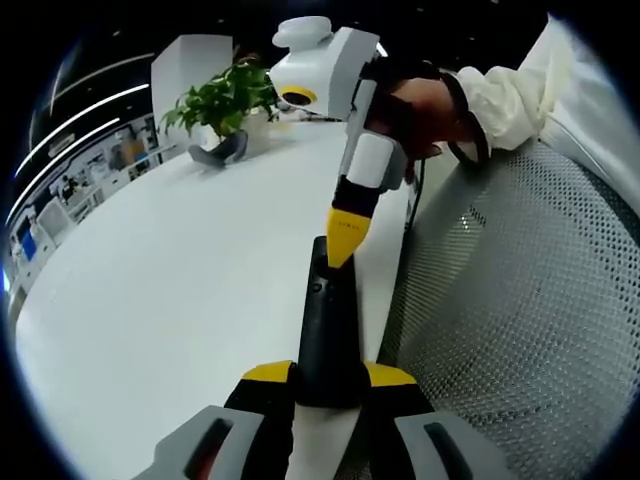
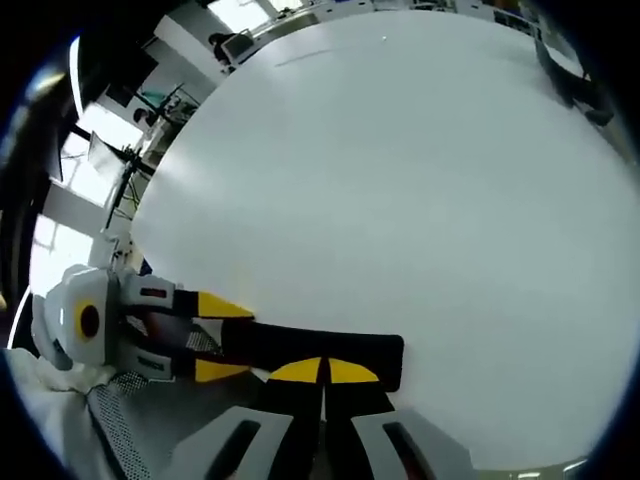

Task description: Press the specified remote control buttons in sequence, fully releasing each button before pressing the next.

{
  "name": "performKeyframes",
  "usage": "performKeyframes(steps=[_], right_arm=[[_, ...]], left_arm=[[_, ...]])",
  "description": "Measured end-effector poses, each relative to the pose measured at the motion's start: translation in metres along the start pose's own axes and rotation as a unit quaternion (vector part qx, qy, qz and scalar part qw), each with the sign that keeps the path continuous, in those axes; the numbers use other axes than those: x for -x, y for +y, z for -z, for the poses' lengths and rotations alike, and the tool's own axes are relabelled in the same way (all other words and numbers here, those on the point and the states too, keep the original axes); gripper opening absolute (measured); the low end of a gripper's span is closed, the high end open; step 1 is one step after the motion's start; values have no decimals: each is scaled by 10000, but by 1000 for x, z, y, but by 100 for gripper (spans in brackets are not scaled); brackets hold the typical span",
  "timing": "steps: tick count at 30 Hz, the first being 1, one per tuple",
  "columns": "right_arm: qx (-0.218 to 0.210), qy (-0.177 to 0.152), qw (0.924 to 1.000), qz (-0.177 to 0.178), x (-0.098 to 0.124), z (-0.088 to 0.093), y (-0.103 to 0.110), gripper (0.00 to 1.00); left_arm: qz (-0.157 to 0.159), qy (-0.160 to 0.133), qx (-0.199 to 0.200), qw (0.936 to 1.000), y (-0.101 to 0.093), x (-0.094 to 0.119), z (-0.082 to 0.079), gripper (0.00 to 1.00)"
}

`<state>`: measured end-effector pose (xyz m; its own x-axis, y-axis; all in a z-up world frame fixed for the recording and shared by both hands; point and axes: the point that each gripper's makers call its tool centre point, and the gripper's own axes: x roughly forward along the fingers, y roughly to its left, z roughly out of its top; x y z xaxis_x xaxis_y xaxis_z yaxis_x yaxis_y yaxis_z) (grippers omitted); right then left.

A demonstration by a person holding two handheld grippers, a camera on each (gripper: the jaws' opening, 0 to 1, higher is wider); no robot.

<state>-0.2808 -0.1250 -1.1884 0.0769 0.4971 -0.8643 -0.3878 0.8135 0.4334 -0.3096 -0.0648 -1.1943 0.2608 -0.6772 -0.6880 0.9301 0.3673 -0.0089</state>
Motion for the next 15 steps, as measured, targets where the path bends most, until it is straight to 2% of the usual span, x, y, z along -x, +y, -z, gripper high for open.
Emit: performKeyframes(steps=[4, 7, 15], right_arm=[[148, -157, 9997, 103, 1, -6, -3, 0], [127, -119, 9998, 11, 0, -4, 1, 0], [291, -100, 9995, 80, -1, -2, 2, 0]], left_arm=[[-1, 4, 1, 10000, 0, 0, 0, 25], [-1, 7, -3, 10000, 0, 0, 0, 25], [0, 9, -12, 10000, 0, 0, 0, 25]])
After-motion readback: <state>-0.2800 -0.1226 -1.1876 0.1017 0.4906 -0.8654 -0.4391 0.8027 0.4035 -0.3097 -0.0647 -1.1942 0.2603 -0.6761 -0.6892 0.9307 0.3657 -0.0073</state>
